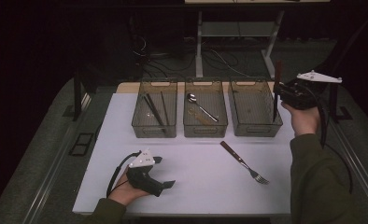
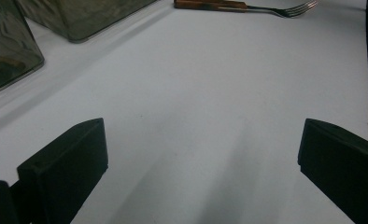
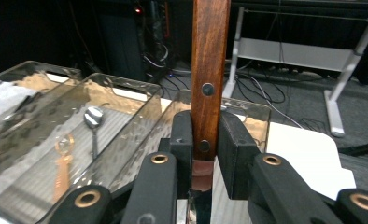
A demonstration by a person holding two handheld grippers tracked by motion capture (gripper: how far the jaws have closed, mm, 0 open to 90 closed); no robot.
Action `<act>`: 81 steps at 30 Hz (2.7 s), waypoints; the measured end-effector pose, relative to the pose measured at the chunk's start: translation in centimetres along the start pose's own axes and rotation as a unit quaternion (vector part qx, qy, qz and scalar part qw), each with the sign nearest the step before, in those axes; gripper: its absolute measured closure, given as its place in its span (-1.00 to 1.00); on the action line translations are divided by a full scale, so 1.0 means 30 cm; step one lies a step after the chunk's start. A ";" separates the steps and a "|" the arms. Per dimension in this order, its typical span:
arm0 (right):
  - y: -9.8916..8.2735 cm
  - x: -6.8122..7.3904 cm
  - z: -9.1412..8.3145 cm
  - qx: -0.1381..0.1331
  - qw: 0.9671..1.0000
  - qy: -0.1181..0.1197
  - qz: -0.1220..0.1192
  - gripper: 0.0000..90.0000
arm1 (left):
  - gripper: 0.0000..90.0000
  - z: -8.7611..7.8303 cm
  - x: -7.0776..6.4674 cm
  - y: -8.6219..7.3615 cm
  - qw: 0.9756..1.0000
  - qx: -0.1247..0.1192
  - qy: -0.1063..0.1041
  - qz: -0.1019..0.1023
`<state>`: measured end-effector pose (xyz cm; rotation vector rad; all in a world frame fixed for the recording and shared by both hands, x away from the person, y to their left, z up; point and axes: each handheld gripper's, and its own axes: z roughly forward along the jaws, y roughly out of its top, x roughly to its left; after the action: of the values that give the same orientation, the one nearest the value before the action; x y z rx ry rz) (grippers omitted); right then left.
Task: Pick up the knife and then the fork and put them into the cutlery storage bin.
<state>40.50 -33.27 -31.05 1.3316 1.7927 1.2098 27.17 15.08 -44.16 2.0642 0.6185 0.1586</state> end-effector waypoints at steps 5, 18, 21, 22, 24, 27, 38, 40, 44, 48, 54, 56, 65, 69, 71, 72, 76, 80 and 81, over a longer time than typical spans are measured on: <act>-0.011 -0.016 0.052 0.006 1.000 -0.017 -0.002 0.70 | -0.99 -0.002 -0.001 0.001 1.000 0.001 0.000 0.000; -0.095 -0.030 0.137 0.058 0.998 -0.032 -0.016 0.70 | -0.99 -0.002 -0.001 0.002 1.000 -0.001 -0.003 0.002; -0.117 -0.034 0.148 0.071 0.997 -0.037 -0.019 0.70 | -0.99 -0.002 -0.002 0.002 1.000 -0.001 -0.003 0.001; -0.124 -0.037 0.150 0.073 0.996 -0.037 -0.019 0.70 | -0.99 -0.002 -0.002 0.002 1.000 -0.001 -0.004 0.002; -0.136 -0.042 0.154 0.076 0.996 -0.036 -0.016 0.70 | -0.99 -0.001 -0.002 0.001 1.000 0.000 -0.003 0.001; -0.149 -0.044 0.161 0.087 0.995 -0.038 -0.020 0.70 | -0.99 -0.001 -0.001 0.002 1.000 0.001 -0.004 0.001; -0.173 -0.039 0.192 0.122 0.991 -0.039 -0.037 0.69 | -0.99 -0.001 -0.003 0.001 1.000 -0.001 -0.004 0.000; -0.173 -0.035 0.197 0.123 0.991 -0.036 -0.040 0.69 | -0.99 -0.001 -0.002 0.001 1.000 0.000 -0.004 0.001; -0.172 -0.028 0.211 0.128 0.990 -0.023 -0.046 0.63 | -0.98 0.000 -0.003 0.002 1.000 0.000 -0.004 0.002; -0.174 -0.022 0.220 0.133 0.990 -0.026 -0.045 0.26 | -0.98 -0.001 -0.003 0.002 1.000 0.000 -0.003 0.002; -0.174 -0.027 0.213 0.133 0.991 -0.010 -0.030 0.09 | -0.98 -0.001 -0.004 0.002 1.000 0.000 -0.003 0.002; -0.171 -0.027 0.202 0.129 0.991 -0.005 -0.024 0.06 | -0.98 -0.001 -0.003 0.002 1.000 -0.001 -0.003 0.002; -0.145 0.001 0.122 0.109 0.993 0.035 -0.006 -0.10 | -0.98 -0.002 -0.005 0.002 1.000 0.000 -0.003 0.002; -0.154 0.016 0.077 0.099 0.994 0.055 -0.002 -0.17 | -0.98 -0.002 -0.006 0.003 1.000 0.001 -0.003 0.003; -0.164 0.022 0.055 0.097 0.993 0.060 -0.003 -0.20 | -0.98 -0.002 -0.006 0.002 1.000 0.001 -0.003 0.003; -0.169 0.025 0.045 0.095 0.993 0.066 -0.001 -0.22 | -0.98 -0.002 -0.007 0.003 1.000 0.002 -0.003 0.003; -0.191 0.037 0.005 0.081 0.994 0.078 0.003 -0.27 | -0.98 -0.002 -0.007 0.003 1.000 0.002 -0.003 0.003; -0.220 0.053 -0.027 0.074 0.993 0.095 0.008 -0.27 | -0.98 -0.001 -0.006 0.002 1.000 0.002 -0.003 0.003; -0.228 0.057 -0.033 0.075 0.992 0.100 0.012 -0.29 | -0.98 -0.001 -0.005 0.002 1.000 0.003 -0.002 0.005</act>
<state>36.32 -32.55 -36.79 1.3575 2.0484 1.2818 27.05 15.01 -44.06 2.0732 0.6076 0.1579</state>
